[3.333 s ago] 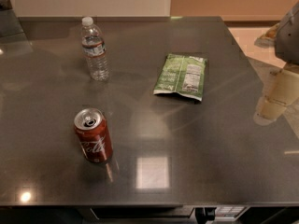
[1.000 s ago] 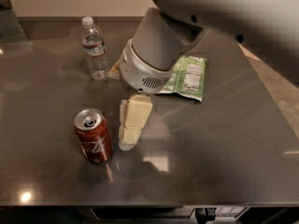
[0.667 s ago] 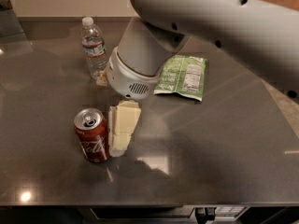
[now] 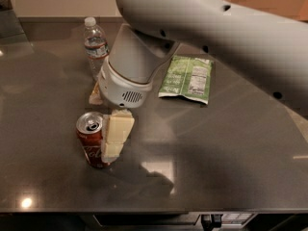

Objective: Move coke can near green jalapeno chip bag

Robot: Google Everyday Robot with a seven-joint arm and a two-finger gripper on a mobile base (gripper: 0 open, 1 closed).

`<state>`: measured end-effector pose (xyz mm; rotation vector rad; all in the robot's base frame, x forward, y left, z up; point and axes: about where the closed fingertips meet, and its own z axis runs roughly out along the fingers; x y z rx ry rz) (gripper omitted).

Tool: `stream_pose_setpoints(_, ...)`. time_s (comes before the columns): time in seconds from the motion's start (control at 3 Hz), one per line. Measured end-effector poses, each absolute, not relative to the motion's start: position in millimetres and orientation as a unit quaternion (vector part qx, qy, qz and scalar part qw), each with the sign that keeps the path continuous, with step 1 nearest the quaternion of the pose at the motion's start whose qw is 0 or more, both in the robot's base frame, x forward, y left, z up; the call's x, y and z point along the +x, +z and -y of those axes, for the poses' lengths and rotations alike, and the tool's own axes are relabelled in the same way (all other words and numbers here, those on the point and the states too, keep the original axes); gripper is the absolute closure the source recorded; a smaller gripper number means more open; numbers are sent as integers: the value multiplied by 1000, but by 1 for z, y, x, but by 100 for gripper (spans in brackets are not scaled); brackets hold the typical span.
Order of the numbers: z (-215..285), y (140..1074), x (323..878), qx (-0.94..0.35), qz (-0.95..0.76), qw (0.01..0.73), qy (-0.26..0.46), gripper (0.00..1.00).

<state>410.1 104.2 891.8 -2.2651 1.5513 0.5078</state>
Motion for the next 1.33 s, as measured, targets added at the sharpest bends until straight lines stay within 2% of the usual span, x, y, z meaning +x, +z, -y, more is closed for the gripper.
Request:
stream_pose_setpoints(0.67, -108, 895, 411, -803, -533, 172, 205, 65)
stream_pose_setpoints(1.0, -94, 903, 418, -796, -537, 178, 214, 88)
stream_pose_setpoints(1.33, -63, 910, 435, -775, -566, 186, 213, 100)
